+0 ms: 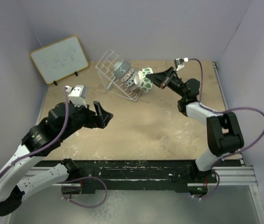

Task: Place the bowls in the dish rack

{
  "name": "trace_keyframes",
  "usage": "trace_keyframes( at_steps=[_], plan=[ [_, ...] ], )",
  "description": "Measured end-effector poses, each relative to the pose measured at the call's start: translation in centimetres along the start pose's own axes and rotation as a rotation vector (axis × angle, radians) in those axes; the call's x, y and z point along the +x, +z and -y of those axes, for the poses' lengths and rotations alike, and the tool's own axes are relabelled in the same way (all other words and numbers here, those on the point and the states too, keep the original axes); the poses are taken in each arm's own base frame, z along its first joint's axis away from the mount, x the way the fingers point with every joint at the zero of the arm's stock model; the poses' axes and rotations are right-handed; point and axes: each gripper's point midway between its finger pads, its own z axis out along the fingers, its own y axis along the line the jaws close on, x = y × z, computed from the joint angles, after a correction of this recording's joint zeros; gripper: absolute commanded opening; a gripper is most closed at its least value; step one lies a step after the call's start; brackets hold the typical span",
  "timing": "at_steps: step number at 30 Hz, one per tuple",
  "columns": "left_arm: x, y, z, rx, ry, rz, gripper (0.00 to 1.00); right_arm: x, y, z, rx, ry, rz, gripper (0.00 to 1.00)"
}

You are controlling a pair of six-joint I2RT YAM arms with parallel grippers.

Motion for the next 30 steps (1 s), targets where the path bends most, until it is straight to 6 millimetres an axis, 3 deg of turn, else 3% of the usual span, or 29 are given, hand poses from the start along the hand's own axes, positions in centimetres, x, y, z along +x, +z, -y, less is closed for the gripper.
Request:
trace_keyframes(
  at_steps=[6, 10, 13, 20, 30],
  plan=[
    [-1.8, -5.4, -1.7, -0.062, 0.018, 0.059, 0.99, -2.2, 7.5, -0.5, -0.171, 0.079, 0.016, 0.0],
    [-2.5, -8.2, -2.7, -0.089, 0.017, 0.091, 0.99, -2.4, 10.9, -0.4, -0.256, 0.124, 0.027, 0.0],
    [-2.3, -9.2, -3.4, -0.113, 0.02, 0.089, 0.99, -2.7, 13.1, -0.4, -0.317, 0.146, 0.039, 0.0],
    [-1.5, -10.3, -4.6, -0.15, 0.028, 0.072, 0.99, -3.4, 16.5, -0.1, -0.391, 0.177, 0.08, 0.0],
    [-1.1, -10.7, -5.0, -0.164, 0.034, 0.057, 0.99, -3.4, 18.2, 2.8, -0.368, 0.232, 0.137, 0.0]
  ],
)
